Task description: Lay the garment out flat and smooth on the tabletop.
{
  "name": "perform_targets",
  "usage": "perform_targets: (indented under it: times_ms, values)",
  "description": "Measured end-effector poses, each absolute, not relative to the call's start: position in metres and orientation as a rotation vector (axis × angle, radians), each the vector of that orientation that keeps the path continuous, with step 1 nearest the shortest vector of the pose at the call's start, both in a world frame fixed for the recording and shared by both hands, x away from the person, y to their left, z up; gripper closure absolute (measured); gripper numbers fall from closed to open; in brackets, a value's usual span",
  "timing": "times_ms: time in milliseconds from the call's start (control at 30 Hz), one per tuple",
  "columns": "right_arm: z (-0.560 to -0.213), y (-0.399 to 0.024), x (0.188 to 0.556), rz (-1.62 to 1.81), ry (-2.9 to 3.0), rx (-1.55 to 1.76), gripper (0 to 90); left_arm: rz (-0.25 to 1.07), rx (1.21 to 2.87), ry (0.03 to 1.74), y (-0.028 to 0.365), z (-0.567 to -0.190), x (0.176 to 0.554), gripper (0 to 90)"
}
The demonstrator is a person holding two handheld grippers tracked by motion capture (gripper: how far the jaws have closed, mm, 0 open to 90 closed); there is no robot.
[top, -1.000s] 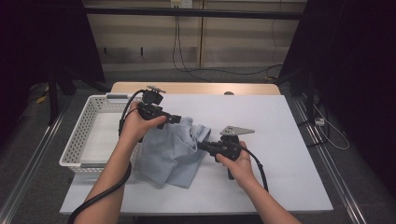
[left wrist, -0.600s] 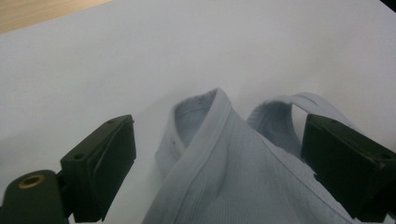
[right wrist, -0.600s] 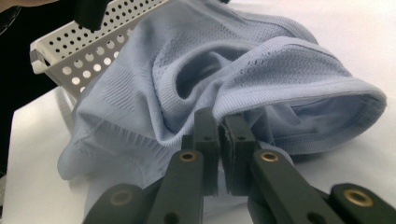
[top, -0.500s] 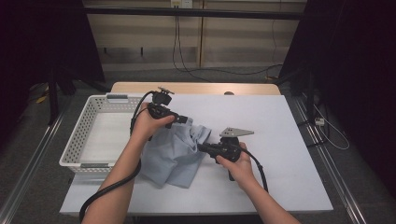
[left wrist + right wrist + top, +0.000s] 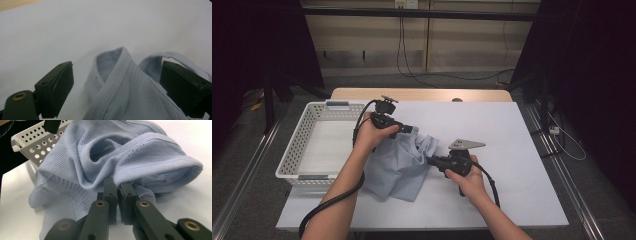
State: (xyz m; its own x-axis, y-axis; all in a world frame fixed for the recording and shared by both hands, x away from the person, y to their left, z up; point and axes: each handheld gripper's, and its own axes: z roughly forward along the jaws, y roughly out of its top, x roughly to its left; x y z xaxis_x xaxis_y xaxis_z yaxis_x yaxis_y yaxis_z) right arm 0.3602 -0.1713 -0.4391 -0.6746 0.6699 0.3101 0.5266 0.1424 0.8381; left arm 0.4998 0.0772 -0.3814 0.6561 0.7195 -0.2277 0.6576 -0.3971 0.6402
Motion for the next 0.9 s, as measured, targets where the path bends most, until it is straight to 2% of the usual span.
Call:
perform_targets:
  times_ms: [233, 567, 633, 700, 733, 800, 900]
  values:
    - [-0.44, -0.171, 0.361, 1.56, 2.27, 1.194, 86.0, 0.109, 2.149, 1.064, 0.077, -0.383, 0.501, 12.4]
    - [-0.439, -0.173, 0.361, 1.516, 2.278, 1.181, 85.5, 0.111, 2.152, 1.098, 0.074, -0.389, 0.503, 19.7]
    - [-0.439, -0.174, 0.361, 1.512, 2.281, 1.174, 85.2, 0.091, 2.149, 1.111, 0.074, -0.391, 0.503, 27.8]
    - [-0.438, -0.175, 0.361, 1.503, 2.281, 1.175, 84.8, 0.032, 2.165, 1.112, 0.073, -0.394, 0.501, 40.9]
    - [-0.438, -0.175, 0.361, 1.501, 2.277, 1.181, 84.7, 0.025, 2.174, 1.109, 0.073, -0.395, 0.5, 43.3]
    - [-0.438, -0.177, 0.361, 1.483, 2.278, 1.175, 84.0, -0.005, 2.192, 1.105, 0.073, -0.396, 0.498, 57.0]
    - [-0.438, -0.179, 0.361, 1.471, 2.275, 1.18, 83.0, -0.041, 2.176, 1.111, 0.075, -0.398, 0.494, 68.3]
